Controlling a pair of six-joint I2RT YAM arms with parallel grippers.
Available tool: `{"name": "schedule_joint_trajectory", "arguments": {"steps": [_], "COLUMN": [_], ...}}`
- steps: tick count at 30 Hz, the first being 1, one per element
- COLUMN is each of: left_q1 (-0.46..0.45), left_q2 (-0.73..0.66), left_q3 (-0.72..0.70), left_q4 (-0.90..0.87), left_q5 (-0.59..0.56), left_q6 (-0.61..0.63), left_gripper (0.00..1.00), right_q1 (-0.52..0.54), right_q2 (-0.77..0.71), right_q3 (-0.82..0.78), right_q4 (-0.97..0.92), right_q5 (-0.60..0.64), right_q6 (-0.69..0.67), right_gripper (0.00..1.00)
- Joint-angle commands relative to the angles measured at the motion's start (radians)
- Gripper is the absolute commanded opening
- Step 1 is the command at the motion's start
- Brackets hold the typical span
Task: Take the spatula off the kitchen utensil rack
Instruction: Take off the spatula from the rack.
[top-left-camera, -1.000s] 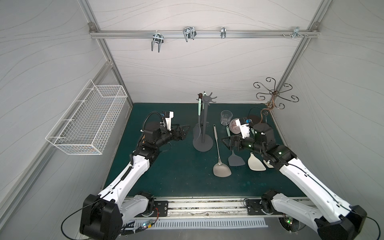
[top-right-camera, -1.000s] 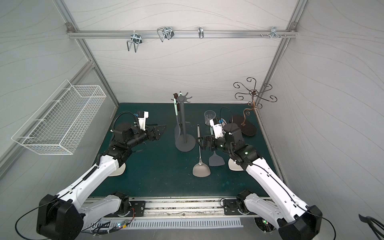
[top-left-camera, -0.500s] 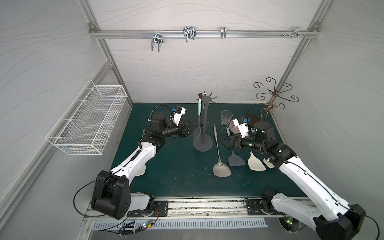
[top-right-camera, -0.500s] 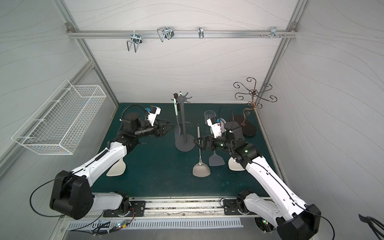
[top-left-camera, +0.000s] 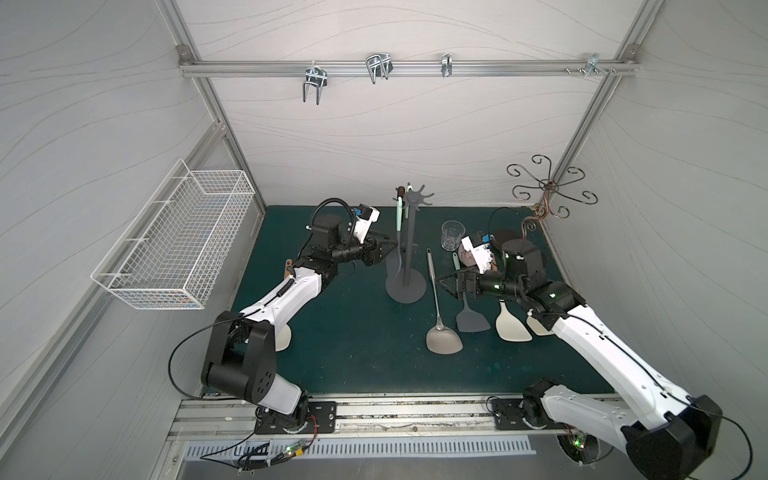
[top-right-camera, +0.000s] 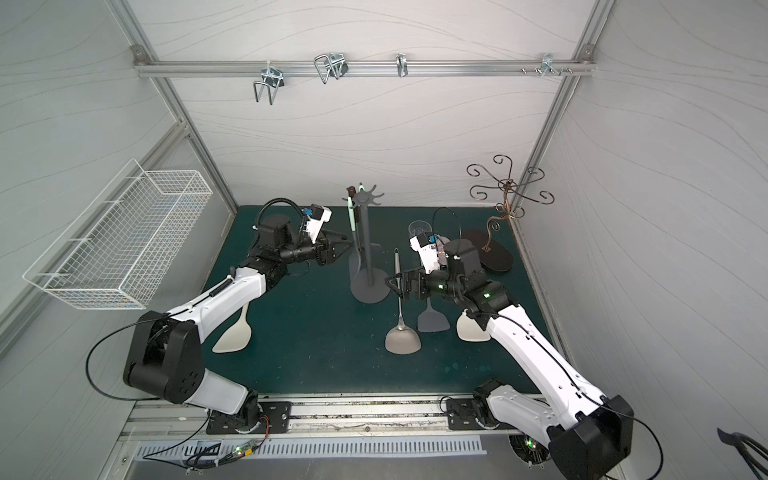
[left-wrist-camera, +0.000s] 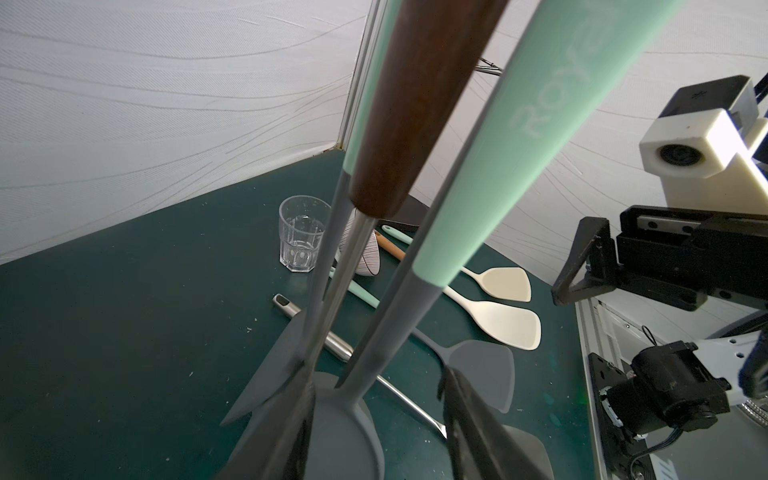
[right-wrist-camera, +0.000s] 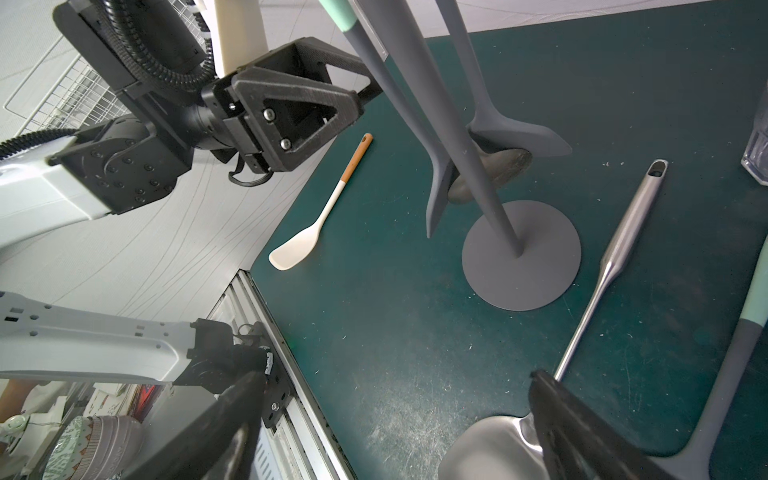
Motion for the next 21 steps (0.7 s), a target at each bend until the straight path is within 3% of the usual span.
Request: {"name": "schedule_joint_trajectory", "arguments": {"steps": [1, 13, 21], "left_q1": [0.003, 0.001, -0.004], "left_q2": [0.026, 0.051, 0.086], "left_q3": [0.055, 0.067, 0.078], "left_q4": [0.129, 0.214, 0.219], "left_q5": [0.054, 0.123, 0.137], "left_q6": [-0.009, -0.062, -0.069], "left_gripper": [0.52, 0.41, 0.4], "right_q1": [-0.01, -0.018, -0.02], "right_q2": [0.016, 0.06, 0.082], "right_q3": [0.029, 0.032, 0.036], "right_q4": [0.005, 0.032, 0.052], "right_q5": [-0.01, -0.027, -0.042], "right_q6": [-0.017, -0.011, -0.008], "right_gripper": [0.99, 0.99, 0.99]}}
